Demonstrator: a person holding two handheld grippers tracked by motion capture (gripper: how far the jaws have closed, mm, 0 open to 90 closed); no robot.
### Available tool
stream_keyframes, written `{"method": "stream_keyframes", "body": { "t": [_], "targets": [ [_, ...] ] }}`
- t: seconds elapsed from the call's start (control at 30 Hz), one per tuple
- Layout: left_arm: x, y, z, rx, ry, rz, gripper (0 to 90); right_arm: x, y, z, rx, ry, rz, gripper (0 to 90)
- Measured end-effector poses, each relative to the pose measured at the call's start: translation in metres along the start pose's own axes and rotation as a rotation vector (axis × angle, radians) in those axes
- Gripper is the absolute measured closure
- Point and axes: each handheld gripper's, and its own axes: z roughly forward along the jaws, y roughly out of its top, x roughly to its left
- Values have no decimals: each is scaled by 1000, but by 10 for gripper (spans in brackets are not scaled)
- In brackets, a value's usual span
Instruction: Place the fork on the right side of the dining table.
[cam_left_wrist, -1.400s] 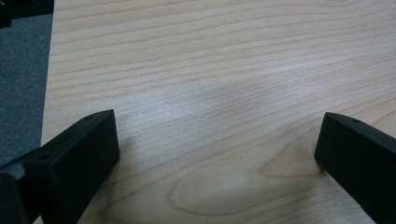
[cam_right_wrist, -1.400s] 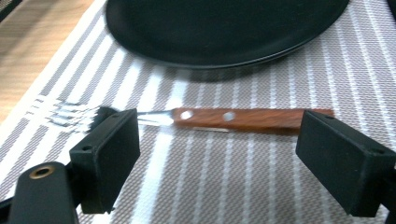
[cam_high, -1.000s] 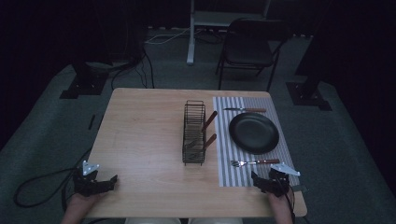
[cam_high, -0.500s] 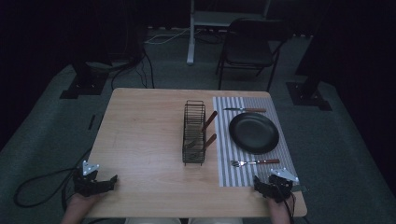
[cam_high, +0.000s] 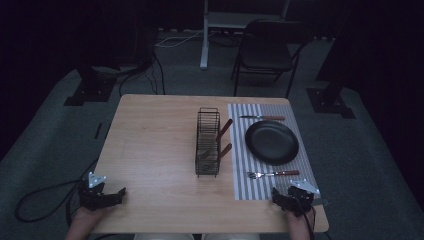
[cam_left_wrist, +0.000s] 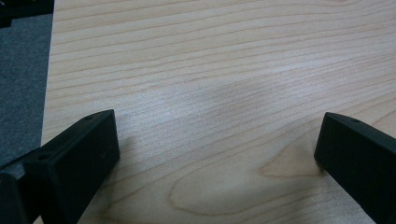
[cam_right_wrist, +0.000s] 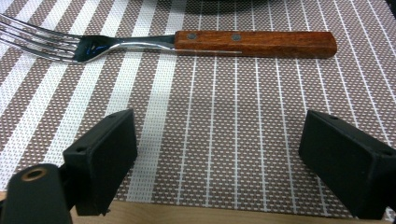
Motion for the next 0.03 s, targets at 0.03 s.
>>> {"method": "stream_keyframes", "body": {
  "t": [0.03],
  "targets": [
    [0,0,0,0,0,0,0,0,0,0,0,0,0,111]
  ]
}}
